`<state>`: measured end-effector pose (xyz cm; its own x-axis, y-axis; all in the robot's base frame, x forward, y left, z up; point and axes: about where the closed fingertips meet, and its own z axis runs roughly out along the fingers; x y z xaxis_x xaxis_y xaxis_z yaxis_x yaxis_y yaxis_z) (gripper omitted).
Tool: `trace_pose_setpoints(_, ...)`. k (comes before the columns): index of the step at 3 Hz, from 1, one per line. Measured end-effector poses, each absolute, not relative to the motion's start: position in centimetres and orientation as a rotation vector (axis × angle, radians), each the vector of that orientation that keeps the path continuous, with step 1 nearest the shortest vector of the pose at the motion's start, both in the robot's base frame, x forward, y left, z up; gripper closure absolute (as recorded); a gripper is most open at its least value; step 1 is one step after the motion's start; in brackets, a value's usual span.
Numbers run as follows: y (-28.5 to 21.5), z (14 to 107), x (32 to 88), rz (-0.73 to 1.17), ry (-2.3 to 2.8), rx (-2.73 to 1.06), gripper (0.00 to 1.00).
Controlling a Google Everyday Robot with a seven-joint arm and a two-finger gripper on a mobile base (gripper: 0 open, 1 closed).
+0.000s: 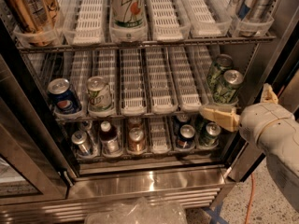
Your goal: Pick green can from middle shelf of fridge
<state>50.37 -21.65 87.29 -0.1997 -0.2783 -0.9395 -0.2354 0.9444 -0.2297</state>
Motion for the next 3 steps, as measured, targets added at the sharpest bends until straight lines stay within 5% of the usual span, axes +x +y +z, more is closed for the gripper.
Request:
trace_pose_setpoints(1, -18.29, 85.47, 51.85, 0.096, 1.816, -0.372, 0.0)
trace_pose_setpoints(3, -19.24, 85.28, 52.52, 0.077, 1.839, -0.373, 0.03)
